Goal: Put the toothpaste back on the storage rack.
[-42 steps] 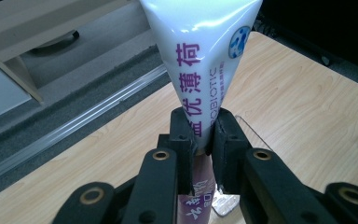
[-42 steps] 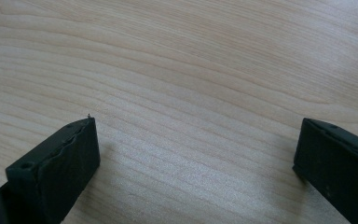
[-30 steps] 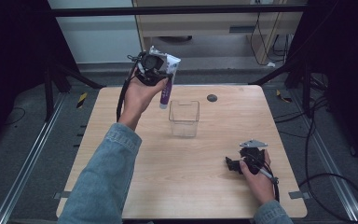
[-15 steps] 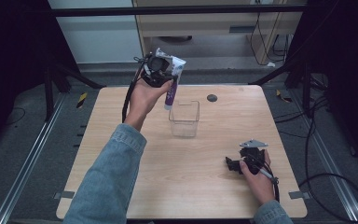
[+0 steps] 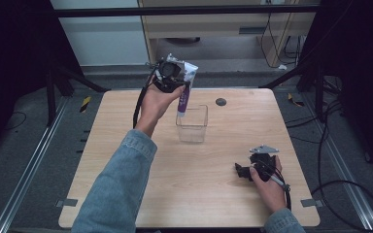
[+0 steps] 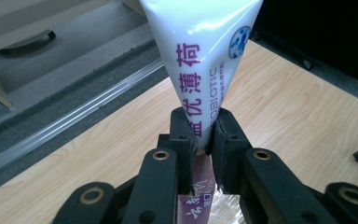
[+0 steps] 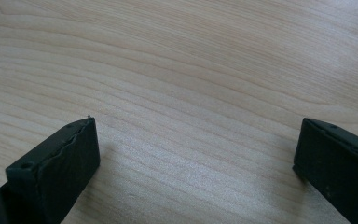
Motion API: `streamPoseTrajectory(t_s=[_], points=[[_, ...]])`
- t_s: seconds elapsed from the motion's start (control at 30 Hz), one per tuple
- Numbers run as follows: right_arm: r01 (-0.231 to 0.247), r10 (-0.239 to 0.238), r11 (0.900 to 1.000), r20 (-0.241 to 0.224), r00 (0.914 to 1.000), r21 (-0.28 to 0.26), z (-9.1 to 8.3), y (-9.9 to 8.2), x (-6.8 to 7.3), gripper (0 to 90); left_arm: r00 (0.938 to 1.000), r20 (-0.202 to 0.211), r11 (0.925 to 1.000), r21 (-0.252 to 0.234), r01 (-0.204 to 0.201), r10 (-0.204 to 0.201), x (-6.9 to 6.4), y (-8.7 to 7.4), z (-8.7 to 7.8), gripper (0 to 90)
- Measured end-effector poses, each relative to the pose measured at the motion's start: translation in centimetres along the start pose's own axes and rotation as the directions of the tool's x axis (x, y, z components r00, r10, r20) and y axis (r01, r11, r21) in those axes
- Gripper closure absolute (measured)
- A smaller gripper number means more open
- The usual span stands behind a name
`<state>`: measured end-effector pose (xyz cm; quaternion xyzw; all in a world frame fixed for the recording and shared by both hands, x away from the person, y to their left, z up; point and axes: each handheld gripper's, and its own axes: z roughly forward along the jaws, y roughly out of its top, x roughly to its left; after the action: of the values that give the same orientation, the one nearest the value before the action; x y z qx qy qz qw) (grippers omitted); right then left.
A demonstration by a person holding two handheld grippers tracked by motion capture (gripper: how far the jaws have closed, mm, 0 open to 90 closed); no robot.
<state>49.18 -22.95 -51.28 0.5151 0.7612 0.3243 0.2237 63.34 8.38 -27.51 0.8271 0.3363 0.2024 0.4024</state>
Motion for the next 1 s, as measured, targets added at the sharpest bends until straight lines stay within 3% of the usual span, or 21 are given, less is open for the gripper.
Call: streamPoseTrajectory(t_s=[0.47, 1.0], points=[[0.001, -0.001, 1.0000, 0.000, 1.0000, 0.000, 0.0, 0.0, 0.0, 0.3, 1.0000, 0.007, 1.0000, -0.003, -0.004, 0.004, -0.2, 0.0, 1.2, 79.3], [0.001, -0.001, 1.0000, 0.000, 1.0000, 0.000, 0.0, 0.0, 0.0, 0.4, 0.9998, 0.014, 0.9999, -0.011, -0.012, 0.012, -1.7, -0.6, 2.5, 79.3]])
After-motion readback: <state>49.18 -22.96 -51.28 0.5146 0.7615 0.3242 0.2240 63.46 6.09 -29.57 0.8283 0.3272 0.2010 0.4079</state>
